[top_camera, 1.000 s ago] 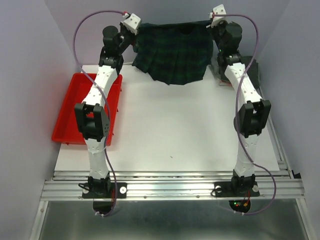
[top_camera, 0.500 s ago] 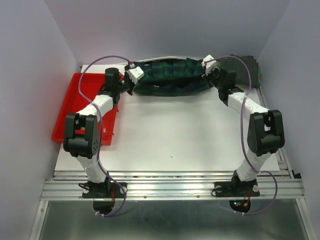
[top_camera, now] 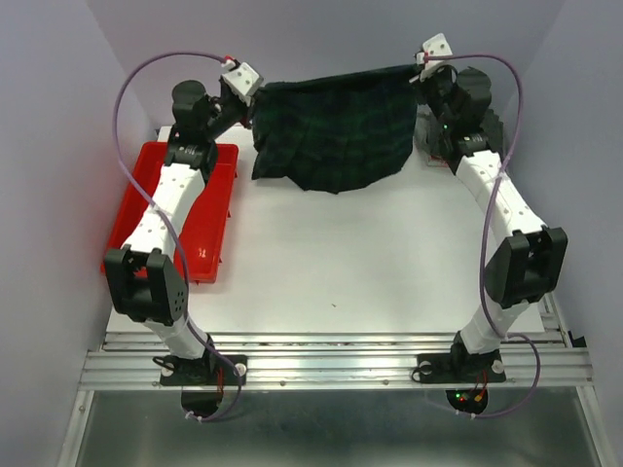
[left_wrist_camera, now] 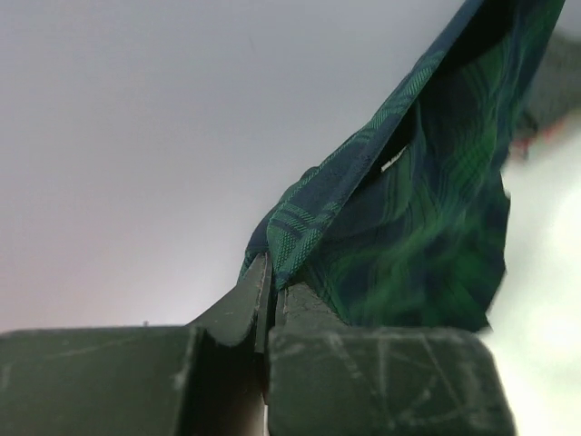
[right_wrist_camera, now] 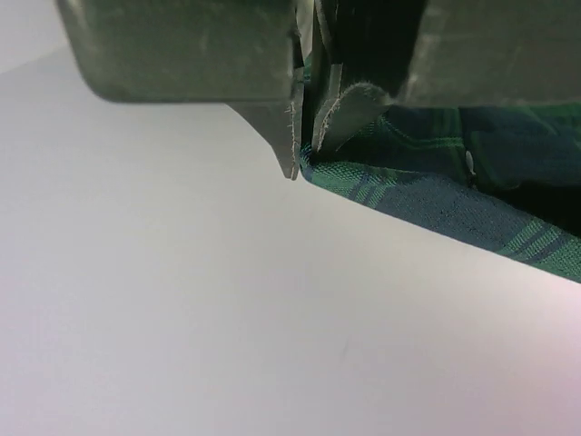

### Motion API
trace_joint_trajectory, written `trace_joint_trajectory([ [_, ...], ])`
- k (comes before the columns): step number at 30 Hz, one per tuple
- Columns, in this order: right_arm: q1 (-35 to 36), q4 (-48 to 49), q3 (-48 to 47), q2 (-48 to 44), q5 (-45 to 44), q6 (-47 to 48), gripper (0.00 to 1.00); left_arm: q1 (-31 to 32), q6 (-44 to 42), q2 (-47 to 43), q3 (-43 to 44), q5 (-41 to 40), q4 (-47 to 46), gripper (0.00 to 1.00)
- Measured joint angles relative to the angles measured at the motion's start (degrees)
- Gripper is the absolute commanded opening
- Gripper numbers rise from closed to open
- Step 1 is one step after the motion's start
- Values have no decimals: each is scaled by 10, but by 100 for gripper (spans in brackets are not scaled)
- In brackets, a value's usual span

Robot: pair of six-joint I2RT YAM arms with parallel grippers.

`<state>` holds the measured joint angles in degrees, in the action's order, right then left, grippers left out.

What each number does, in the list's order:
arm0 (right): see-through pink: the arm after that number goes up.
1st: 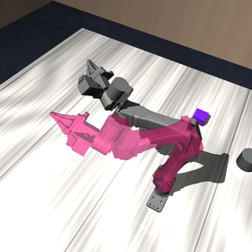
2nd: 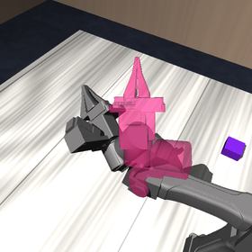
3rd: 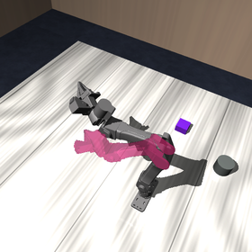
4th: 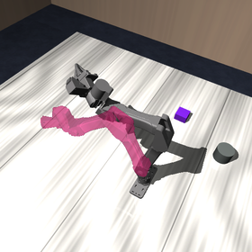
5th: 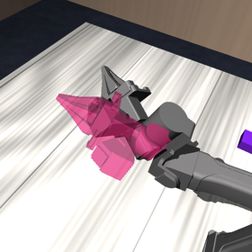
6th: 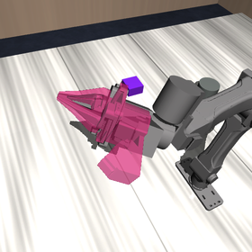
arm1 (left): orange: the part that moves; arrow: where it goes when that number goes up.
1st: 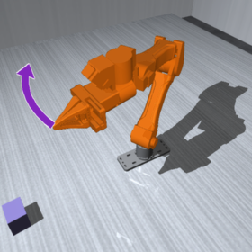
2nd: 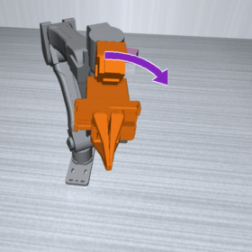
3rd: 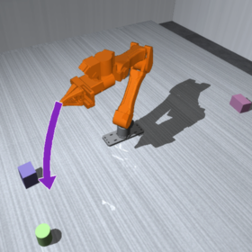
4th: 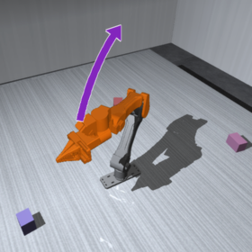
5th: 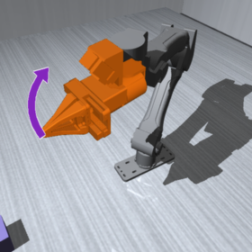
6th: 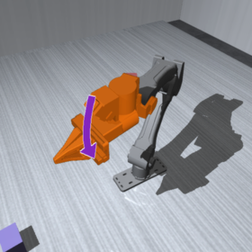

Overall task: Fold and stack the skirts
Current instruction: Flatten the skirt out

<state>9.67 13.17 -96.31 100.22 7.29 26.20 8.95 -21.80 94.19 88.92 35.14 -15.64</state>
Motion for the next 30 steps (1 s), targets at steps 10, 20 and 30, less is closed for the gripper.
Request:
trace_joint_trajectory([
  [10, 11, -7, -58, -85, 2, 0, 1, 4, 56, -96, 30, 13, -15, 0],
  [20, 9, -8, -117, 28, -26, 11, 1, 2, 83, 14, 88, 8, -20, 0],
  [30, 0, -34, -458, 324, -77, 16, 1, -1, 83, 285, 390, -37, -15, 0],
])
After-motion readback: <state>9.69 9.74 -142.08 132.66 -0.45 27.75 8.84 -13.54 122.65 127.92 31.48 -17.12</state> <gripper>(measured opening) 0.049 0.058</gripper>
